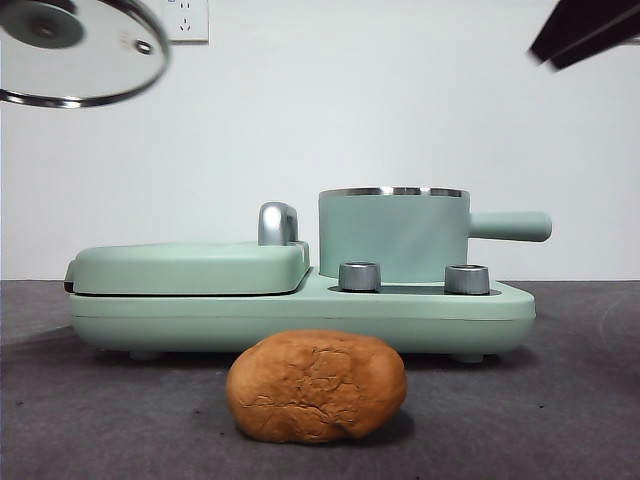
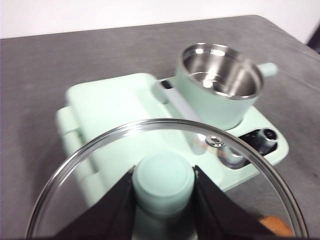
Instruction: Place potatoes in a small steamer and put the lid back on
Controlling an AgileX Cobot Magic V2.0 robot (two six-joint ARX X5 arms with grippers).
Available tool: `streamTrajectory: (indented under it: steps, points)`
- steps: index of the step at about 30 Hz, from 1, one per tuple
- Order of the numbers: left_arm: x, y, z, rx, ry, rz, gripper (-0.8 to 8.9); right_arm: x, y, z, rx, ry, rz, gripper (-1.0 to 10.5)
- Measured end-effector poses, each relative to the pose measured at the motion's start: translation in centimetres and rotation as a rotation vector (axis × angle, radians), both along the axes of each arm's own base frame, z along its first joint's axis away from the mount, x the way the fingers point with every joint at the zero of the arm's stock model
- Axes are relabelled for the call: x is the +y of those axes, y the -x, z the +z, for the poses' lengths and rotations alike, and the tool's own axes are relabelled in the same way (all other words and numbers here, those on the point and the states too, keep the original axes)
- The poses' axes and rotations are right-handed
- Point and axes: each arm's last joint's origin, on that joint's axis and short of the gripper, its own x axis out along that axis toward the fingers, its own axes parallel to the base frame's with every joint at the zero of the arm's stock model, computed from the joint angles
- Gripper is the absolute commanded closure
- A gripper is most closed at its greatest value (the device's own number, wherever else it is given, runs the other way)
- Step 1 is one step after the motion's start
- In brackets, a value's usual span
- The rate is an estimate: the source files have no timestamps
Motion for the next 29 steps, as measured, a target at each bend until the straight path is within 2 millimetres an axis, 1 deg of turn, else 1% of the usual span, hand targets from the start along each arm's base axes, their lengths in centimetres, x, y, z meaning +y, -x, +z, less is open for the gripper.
streamTrajectory:
  steps: [2,6,10,15,21,29]
  points:
    - [0.3,0.9,0.1,0.005,-0.001,0.032,7.99,1.1,-0.4,-0.7,0.034,0.029,0.052,6.7]
    - [0.7,2.2,0.1,0.019,-0.019,0.082,7.99,3.5,-1.2,-2.1,0.090,0.070,0.145,6.7]
    - [0.9,2.8,0.0,0.032,-0.032,0.111,7.99,6.1,-2.0,-3.9,0.137,0.107,0.220,6.7]
    - [1.0,2.9,-0.2,0.062,-0.040,0.110,7.99,8.6,-3.1,-6.1,0.178,0.140,0.273,6.7]
    - [1.0,2.9,-0.3,0.067,-0.041,0.110,7.99,10.3,-3.9,-8.5,0.233,0.183,0.299,6.1]
    - [1.0,2.9,-0.3,0.068,-0.041,0.110,7.99,12.0,-4.2,-10.5,0.255,0.206,0.337,6.2]
